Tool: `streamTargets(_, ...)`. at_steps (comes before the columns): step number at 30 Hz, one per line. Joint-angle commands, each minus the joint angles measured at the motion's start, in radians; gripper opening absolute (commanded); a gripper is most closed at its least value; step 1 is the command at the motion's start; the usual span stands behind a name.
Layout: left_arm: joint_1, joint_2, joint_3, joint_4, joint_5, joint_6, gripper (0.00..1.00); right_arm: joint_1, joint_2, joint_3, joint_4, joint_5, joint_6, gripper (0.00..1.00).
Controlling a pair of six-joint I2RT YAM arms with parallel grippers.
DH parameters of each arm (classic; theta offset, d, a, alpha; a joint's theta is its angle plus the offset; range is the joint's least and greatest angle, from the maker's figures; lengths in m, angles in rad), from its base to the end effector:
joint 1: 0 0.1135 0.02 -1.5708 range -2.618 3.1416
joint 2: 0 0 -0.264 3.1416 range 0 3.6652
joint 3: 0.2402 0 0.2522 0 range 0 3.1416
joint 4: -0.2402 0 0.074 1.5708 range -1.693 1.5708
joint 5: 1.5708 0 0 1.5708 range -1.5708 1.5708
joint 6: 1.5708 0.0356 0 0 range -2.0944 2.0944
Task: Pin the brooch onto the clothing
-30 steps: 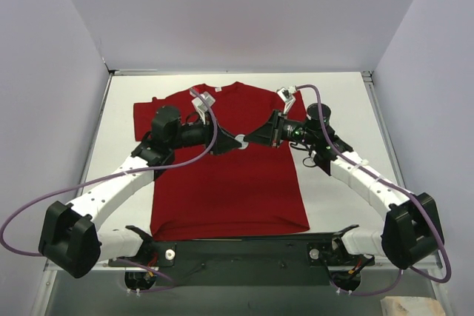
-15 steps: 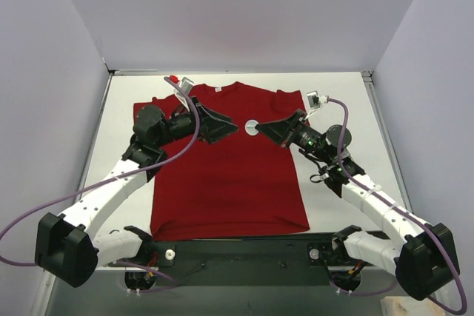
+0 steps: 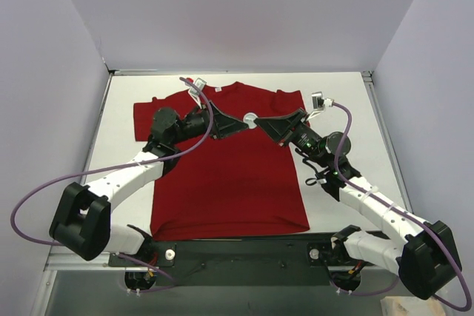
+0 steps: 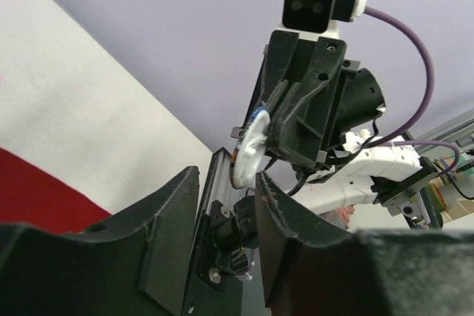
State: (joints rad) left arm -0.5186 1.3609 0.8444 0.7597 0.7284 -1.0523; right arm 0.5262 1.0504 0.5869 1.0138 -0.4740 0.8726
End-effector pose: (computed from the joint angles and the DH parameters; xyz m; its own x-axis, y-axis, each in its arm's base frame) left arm 0.2534 -0.1719 0.3271 -0.7050 -0.3439 -0.6202 0.6431 0.0588 -0.7636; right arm 0.1862 0.1269 0.3420 -0.3093 0.6085 -0.7308 -0.8499 0.1678 0.4995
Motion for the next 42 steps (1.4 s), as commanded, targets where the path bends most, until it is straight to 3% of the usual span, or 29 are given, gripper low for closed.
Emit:
streamTargets(1,-0.014,0.012,0.010,0.174,0.016,-0.057,0.39,0.008,-0.006,0.022,0.121,0.011,0.002,0.00)
streamTargets(2,-0.014,0.018,0.012,0.190,0.016,-0.060,0.33,0.008,-0.001,0.024,0.120,0.002,0.003,0.00)
streamTargets(3,-0.015,0.023,0.010,0.199,0.013,-0.070,0.19,0.008,0.002,0.028,0.118,-0.003,0.003,0.00)
streamTargets(6,-0.018,0.030,0.018,0.231,0.025,-0.084,0.00,0.008,0.013,0.034,0.106,-0.020,0.014,0.00)
streamTargets(9,-0.018,0.027,0.030,0.213,0.052,-0.069,0.00,0.009,0.026,0.062,0.054,-0.066,0.002,0.01)
streamTargets(12,-0.014,0.000,0.062,0.081,0.091,0.021,0.00,0.003,0.025,0.111,-0.054,-0.125,-0.049,0.21)
streamTargets(15,-0.012,-0.043,0.116,-0.167,0.112,0.193,0.00,-0.008,0.013,0.174,-0.223,-0.176,-0.145,0.46)
streamTargets(19,-0.009,-0.071,0.209,-0.570,0.132,0.426,0.00,-0.051,-0.015,0.238,-0.437,-0.235,-0.277,0.64)
streamTargets(21,-0.001,-0.074,0.251,-0.660,0.158,0.515,0.00,-0.100,-0.020,0.252,-0.492,-0.283,-0.303,0.68)
streamTargets(25,0.003,-0.072,0.280,-0.802,0.206,0.597,0.00,-0.161,0.013,0.298,-0.541,-0.467,-0.307,0.69)
streamTargets(29,0.003,-0.053,0.292,-0.824,0.276,0.621,0.00,-0.149,0.059,0.335,-0.590,-0.544,-0.331,0.64)
streamTargets(34,0.005,-0.046,0.312,-0.905,0.249,0.675,0.00,-0.105,0.088,0.355,-0.609,-0.603,-0.354,0.56)
streamTargets(38,0.005,-0.049,0.306,-0.881,0.253,0.663,0.00,-0.074,0.118,0.378,-0.701,-0.609,-0.406,0.51)
streamTargets(42,0.005,-0.048,0.298,-0.859,0.262,0.652,0.00,-0.071,0.126,0.373,-0.693,-0.617,-0.402,0.40)
